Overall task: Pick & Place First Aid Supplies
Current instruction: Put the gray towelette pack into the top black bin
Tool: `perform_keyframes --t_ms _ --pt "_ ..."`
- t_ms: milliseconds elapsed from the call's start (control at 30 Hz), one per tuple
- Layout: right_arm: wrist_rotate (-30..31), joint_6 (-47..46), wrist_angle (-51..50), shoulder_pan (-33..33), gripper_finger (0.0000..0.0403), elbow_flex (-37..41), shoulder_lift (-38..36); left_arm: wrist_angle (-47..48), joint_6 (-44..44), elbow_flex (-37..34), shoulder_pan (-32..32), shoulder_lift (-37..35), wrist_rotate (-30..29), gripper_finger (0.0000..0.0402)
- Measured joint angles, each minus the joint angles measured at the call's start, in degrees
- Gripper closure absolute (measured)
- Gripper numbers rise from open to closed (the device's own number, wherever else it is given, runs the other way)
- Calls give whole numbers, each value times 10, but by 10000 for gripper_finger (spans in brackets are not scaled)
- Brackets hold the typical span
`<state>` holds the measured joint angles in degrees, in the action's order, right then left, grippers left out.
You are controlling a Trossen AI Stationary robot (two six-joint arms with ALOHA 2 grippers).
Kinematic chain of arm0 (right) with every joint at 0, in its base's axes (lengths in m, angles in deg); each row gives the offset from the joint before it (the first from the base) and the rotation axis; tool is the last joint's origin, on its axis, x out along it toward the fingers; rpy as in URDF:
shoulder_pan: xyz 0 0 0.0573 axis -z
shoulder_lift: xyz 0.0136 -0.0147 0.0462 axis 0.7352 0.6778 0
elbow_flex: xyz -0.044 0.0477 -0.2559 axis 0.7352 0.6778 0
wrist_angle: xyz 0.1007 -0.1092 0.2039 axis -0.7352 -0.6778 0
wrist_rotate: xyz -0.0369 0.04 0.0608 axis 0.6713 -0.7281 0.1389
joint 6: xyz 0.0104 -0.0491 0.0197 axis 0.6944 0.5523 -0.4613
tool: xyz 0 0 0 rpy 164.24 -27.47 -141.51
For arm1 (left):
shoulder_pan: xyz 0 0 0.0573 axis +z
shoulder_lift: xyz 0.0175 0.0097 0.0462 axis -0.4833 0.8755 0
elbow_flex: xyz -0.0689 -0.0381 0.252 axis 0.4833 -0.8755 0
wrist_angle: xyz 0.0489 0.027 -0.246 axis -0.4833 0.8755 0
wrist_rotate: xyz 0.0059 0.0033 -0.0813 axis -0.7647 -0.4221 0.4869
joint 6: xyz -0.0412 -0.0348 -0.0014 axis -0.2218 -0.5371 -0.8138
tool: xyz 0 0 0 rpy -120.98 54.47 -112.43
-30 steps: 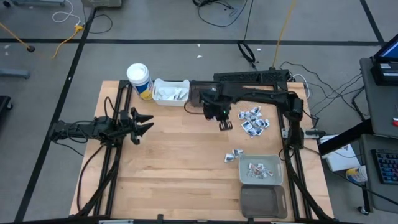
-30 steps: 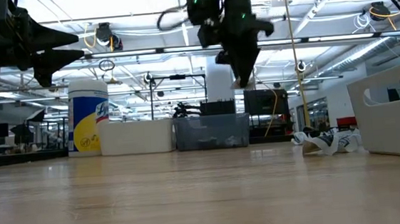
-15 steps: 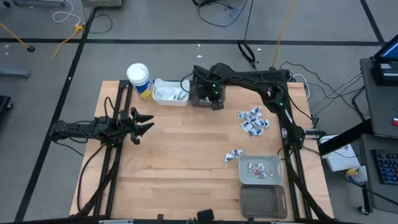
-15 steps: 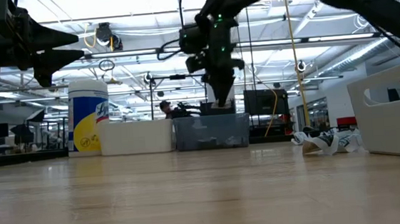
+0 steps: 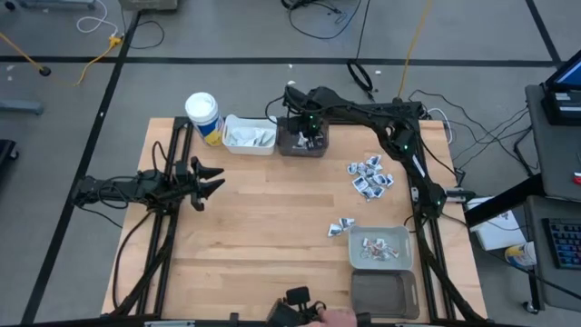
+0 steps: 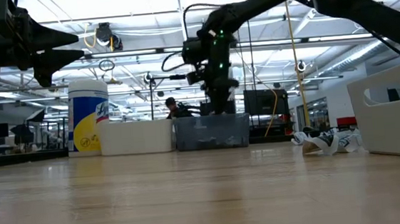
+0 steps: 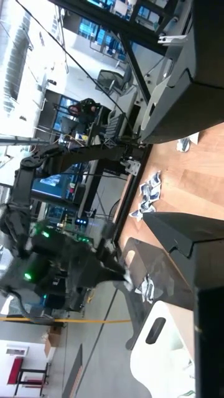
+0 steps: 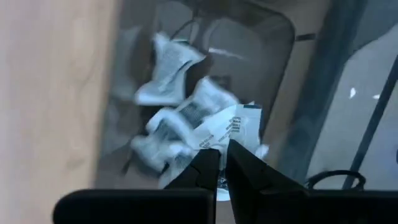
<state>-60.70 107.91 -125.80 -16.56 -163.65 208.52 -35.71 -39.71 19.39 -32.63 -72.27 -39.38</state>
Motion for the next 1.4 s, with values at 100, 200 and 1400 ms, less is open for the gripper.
perform_keyframes --t_ms 100,200,1400 --pt "0 -1 4 0 390 16 6 0 0 0 0 0 0 206" --pt "-1 0 26 -3 378 45 1 0 0 0 0 0 0 206" --pt "59 -390 22 -31 257 75 -93 0 0 0 0 0 0 206"
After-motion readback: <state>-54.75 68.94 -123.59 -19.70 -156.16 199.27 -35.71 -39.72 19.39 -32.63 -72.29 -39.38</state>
